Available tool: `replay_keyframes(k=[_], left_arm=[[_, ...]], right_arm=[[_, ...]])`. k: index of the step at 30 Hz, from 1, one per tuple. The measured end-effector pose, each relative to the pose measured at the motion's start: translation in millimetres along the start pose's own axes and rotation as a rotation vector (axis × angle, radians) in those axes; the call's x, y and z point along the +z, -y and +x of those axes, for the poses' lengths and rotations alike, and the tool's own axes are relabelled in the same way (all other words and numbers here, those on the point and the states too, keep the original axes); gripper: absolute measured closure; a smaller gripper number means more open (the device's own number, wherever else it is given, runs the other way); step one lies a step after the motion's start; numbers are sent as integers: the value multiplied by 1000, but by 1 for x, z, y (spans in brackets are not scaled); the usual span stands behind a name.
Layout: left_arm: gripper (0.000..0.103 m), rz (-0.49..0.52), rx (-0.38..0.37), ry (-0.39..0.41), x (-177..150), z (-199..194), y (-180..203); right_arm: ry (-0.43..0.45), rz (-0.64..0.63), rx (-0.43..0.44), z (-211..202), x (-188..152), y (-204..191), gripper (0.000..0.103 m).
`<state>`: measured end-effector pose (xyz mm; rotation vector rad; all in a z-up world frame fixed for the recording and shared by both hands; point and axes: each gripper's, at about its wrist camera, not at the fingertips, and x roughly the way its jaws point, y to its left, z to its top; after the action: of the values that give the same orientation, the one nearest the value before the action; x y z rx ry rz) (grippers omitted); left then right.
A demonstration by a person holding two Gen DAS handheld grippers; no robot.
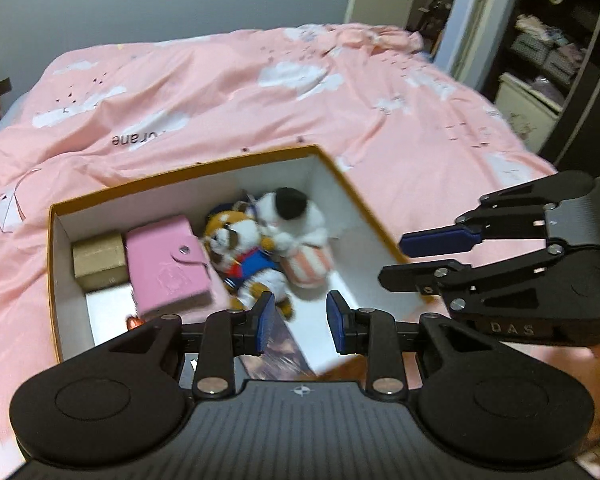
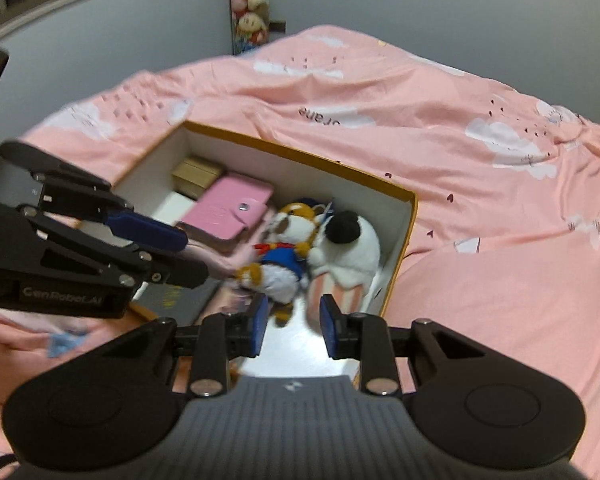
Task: Organize objects
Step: 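Withdraw both tools from the box toward the yellow tape measure and orange fruit, then grasp the yellow tape measure with the left tool while the right tool grasps the orange knitted fruit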
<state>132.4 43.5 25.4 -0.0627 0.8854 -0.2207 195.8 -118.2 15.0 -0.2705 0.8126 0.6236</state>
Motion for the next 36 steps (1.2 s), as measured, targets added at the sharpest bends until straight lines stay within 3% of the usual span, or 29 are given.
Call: replay_keyframes(k=[6,7,11,19,23,28,31,36], left_arm=[[68,-26,-94,-60,-40,-10,18],[68,-31,-98,-78,-49,-7,21],[68,-69,-134,-186,-83,14,29],[68,1,-245,-332,-122,40,61],[50,3,-257,-371,-129,51,64],[46,12,-220,-411,-136,55,66],[45,-1,-221,-419,-136,56,64],[40,-8,-235,-428,-138,64,65]], right_arm=[[-11,144,57,-32,-51,-12,68],[-27,174,55,-34,-63,-14,64],[-122,260,48,-31,-108,-18,64],[-298,420,37,-23,-174,-11,64],[-342,444,56,-18,-191,-14,64],[-369,437,95,-7,-201,-19,63],[-386,420,89,4,-202,-22,58],[-373,435,100,6,-205,-16,60]])
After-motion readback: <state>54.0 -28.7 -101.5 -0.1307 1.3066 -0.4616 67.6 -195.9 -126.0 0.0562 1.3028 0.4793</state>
